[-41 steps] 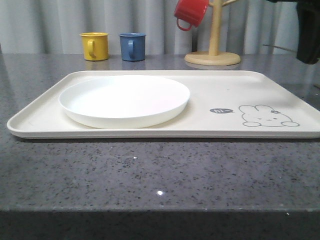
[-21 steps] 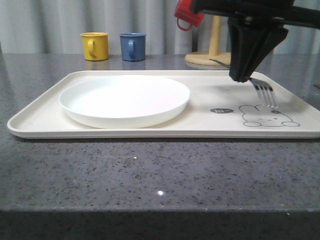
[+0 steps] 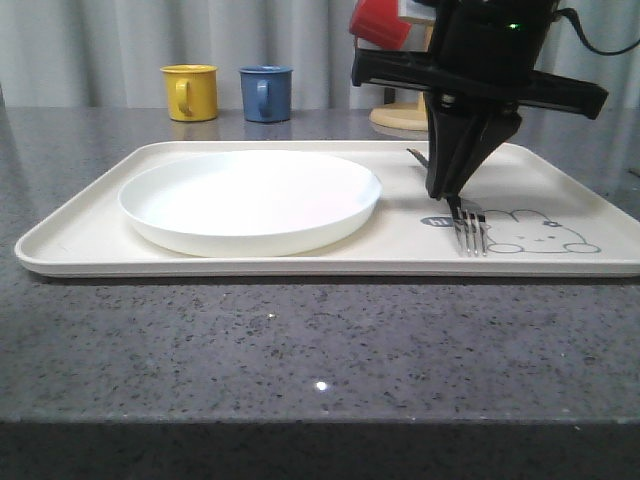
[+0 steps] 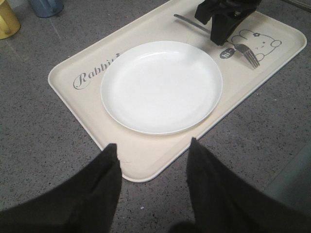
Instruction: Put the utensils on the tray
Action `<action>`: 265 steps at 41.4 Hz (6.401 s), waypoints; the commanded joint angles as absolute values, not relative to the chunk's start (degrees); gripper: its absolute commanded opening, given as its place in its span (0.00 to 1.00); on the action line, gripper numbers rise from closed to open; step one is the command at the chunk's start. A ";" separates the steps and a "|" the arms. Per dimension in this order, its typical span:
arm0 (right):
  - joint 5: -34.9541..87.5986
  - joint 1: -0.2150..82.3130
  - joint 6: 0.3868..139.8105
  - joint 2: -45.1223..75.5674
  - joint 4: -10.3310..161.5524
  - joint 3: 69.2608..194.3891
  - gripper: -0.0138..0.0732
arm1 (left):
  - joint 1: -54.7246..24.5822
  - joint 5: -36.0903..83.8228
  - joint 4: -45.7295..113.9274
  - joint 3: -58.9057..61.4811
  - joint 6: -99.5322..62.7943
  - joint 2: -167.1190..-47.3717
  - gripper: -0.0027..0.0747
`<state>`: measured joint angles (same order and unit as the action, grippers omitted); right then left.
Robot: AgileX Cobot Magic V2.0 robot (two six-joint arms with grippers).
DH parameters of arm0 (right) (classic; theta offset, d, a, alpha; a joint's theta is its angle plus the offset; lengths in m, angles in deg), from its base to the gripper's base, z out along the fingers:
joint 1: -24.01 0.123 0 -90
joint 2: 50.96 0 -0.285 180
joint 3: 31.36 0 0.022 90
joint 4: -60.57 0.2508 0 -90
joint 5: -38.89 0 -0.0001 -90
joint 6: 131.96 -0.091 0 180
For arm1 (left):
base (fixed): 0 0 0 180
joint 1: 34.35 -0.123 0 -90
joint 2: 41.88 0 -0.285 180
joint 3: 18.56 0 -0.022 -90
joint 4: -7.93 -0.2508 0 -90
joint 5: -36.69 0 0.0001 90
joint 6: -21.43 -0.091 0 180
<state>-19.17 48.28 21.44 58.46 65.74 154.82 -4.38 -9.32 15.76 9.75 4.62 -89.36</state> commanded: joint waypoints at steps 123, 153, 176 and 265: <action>-17.75 19.15 49.66 46.79 64.53 141.60 0.24 | -4.22 -5.21 16.41 8.33 5.00 -89.47 0.42; -24.60 39.27 35.78 48.12 69.91 156.13 0.24 | -4.22 -5.21 16.41 8.33 5.00 -89.47 0.42; -26.75 39.46 30.64 56.23 70.47 156.13 0.36 | -4.22 -5.21 16.41 8.33 5.00 -89.47 0.42; -25.41 11.03 55.28 51.68 60.88 149.59 0.40 | -4.22 -5.21 16.41 8.33 5.00 -89.47 0.42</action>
<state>-26.46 11.45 54.58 53.99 61.47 148.32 -4.38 -9.32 15.76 9.75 4.62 -89.36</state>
